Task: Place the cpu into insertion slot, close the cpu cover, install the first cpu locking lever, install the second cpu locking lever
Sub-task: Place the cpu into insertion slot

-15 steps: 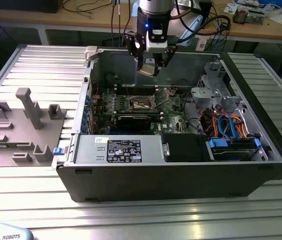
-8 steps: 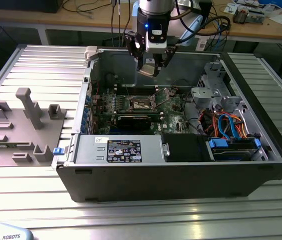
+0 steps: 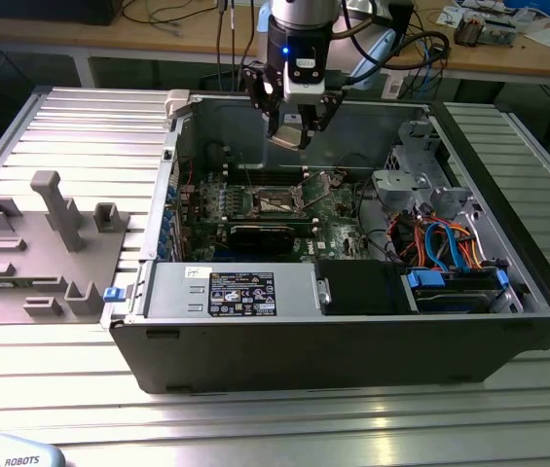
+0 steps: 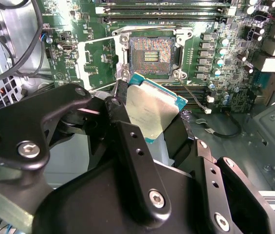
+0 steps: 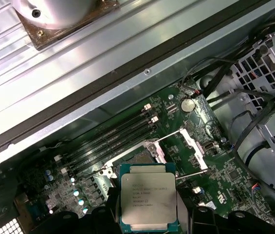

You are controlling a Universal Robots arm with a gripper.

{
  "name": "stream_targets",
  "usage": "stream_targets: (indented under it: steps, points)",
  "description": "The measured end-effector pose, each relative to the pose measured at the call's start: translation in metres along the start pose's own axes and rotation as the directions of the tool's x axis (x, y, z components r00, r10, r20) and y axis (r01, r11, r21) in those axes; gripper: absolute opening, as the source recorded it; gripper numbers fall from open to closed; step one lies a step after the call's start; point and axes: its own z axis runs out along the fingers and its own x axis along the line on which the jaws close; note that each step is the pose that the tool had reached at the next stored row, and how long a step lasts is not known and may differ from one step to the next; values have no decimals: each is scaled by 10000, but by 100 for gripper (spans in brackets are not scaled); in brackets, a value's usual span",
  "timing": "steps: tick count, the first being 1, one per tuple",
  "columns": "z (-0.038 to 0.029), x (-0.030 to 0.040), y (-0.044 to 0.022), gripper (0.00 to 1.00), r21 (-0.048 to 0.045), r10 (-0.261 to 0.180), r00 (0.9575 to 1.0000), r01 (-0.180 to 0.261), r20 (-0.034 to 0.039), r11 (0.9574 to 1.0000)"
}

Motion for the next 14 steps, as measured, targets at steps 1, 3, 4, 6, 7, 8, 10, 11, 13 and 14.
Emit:
stream_targets:
  steps: [1, 3, 4, 6, 7, 8, 10, 11, 13, 14]
  points:
    - [0, 0, 0, 54, 0, 6, 10000, -6, 0, 10000]
    - [0, 0, 0, 54, 0, 13, 10000, -13, 1, 10000]
    - [1, 0, 0, 54, 0, 16, 10000, -16, 1, 10000]
    - [1, 0, 0, 54, 0, 23, 10000, -23, 2, 10000]
    - [1, 0, 0, 54, 0, 25, 10000, -25, 2, 10000]
    - [2, 0, 0, 54, 0, 31, 10000, -31, 2, 10000]
    - [2, 0, 0, 54, 0, 51, 10000, -51, 4, 10000]
    - [2, 0, 0, 54, 1, 61, 10000, -61, 5, 10000]
    - [3, 0, 0, 54, 5, 98, 10000, -98, 11, 10000]
    - [3, 0, 0, 54, 8, 119, 9999, -119, 14, 9999]
